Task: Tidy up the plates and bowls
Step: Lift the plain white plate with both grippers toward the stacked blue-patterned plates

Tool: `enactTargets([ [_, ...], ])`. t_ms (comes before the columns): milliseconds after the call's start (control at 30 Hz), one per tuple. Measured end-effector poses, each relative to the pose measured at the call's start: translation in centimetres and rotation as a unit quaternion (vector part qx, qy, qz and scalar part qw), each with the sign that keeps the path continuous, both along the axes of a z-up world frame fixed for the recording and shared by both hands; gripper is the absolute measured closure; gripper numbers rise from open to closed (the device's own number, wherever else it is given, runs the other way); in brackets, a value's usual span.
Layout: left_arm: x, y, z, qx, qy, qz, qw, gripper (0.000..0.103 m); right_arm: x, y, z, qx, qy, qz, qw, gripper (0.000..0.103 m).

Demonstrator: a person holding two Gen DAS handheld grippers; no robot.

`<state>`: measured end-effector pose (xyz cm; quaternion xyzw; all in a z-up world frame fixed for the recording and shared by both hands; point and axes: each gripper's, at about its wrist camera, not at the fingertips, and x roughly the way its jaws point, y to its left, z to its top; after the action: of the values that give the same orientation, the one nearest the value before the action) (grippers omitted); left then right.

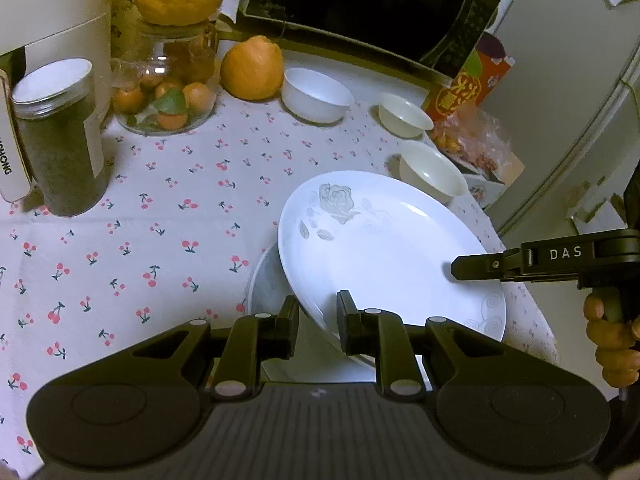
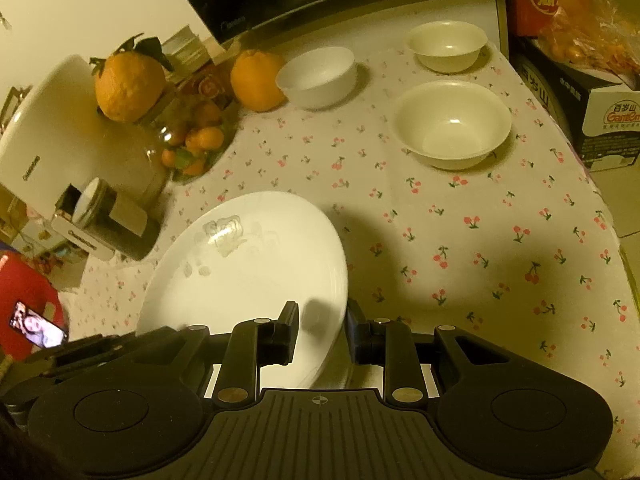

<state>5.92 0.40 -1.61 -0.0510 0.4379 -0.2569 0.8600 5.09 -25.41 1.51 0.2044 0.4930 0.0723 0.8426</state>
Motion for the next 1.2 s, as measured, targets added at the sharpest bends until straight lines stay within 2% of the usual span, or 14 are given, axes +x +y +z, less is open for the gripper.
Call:
enactTargets([
  [333,-0.3,-0.7,-0.7,0.021,0.011,-0.015,0.9996,0.086,-0.4,-0.2,-1.2,-0.013,0.016,0.014,1.0,0.078],
  [733,-0.9,-1.5,-1.4,0.077,0.037,-0.023,0.9961,0.085,-0.7,1.3,-1.2,-0.061,0.013,0.048,0.997,0.078],
  [933,-1.2,-1.7,-1.0,0.093,0.03,-0.03,0.9948,0.085,-0.7,2.0,-1.2,-0.09,0.005,0.058,0.994,0.079],
  [1200,-1.5,-1.9,-0.7,0.112,0.017,-0.038,0.9929,0.085,-0.8,2.3,-1.4,-0.114,0.003,0.064,0.991,0.087],
])
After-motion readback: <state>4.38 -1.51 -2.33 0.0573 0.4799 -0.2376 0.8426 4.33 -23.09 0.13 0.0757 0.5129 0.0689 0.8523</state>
